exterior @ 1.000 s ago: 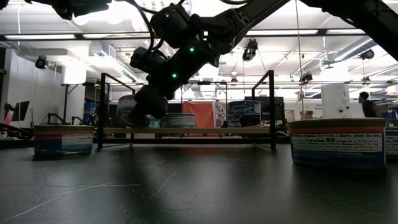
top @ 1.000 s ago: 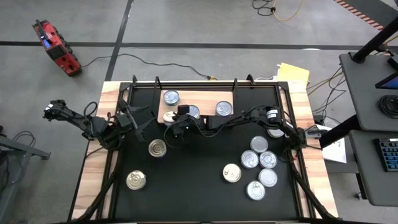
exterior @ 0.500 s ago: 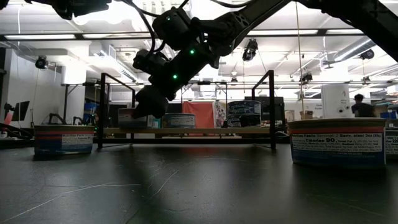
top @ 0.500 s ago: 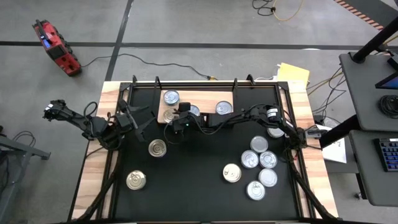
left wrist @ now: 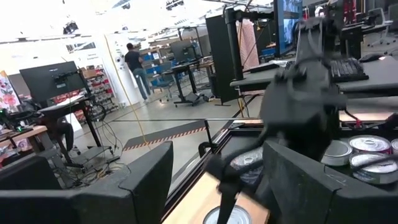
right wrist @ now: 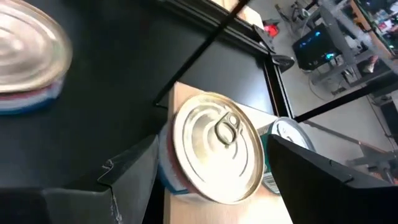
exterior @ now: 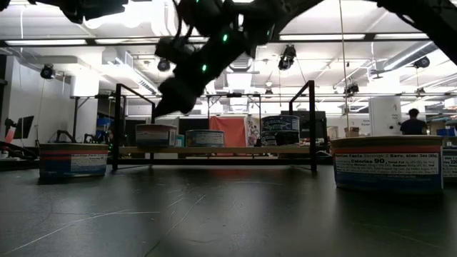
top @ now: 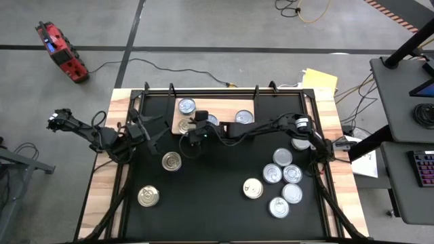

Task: Stack canned seafood by type on shelf
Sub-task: Put the blue tuna can on the shelf

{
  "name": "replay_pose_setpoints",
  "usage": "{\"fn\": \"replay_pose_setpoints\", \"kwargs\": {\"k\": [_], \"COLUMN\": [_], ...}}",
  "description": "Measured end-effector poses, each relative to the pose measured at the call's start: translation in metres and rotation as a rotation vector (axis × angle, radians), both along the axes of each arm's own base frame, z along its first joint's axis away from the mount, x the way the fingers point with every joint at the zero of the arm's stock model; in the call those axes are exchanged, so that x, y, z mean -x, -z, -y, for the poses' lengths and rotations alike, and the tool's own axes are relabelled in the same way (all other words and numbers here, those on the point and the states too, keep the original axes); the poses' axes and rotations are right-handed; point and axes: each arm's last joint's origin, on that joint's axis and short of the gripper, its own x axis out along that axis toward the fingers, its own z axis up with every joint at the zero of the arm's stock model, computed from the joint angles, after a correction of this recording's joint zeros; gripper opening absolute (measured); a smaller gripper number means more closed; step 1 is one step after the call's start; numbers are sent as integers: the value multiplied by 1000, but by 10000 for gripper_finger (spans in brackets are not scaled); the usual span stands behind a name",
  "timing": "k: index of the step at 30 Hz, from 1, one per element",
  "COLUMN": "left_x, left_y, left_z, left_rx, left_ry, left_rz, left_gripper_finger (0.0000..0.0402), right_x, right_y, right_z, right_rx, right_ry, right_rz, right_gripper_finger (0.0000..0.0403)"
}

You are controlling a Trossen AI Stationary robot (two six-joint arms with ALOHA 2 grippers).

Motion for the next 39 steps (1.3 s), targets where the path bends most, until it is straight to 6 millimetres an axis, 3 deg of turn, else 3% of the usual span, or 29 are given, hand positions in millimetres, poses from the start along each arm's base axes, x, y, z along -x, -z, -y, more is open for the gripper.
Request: {"fn": "replay_pose_setpoints", "kwargs": {"k": [5,10,14,24,29,39], "left_x": [-6,-17,-26,-47,-58,-74], "left_y": [9,22,33,60,75,101], "left_z": [3,13,17,20,14,4], "left_rx": [19,96,149,285,345,391], "left_ry": [30,224,229,231,172,59], "left_rz": [-52,-124,-182,-327,-395,-514], "left_gripper_finger": [233,232,232,221,175,39], "right_x": [17,37,55,91,100,107], "right_y": [-25,-47,-62,-80,-87,-87], "right_z": [-8,-12,-15,-33,-39,-47], "right_rx": [-44,-100,-122,-159,-172,-181], "right_ry": [-26,-71,-67,-92,-100,-104], "right_rz": [-39,-31,2,81,101,54], "right_gripper_finger": [271,243,218,172,156,142]}}
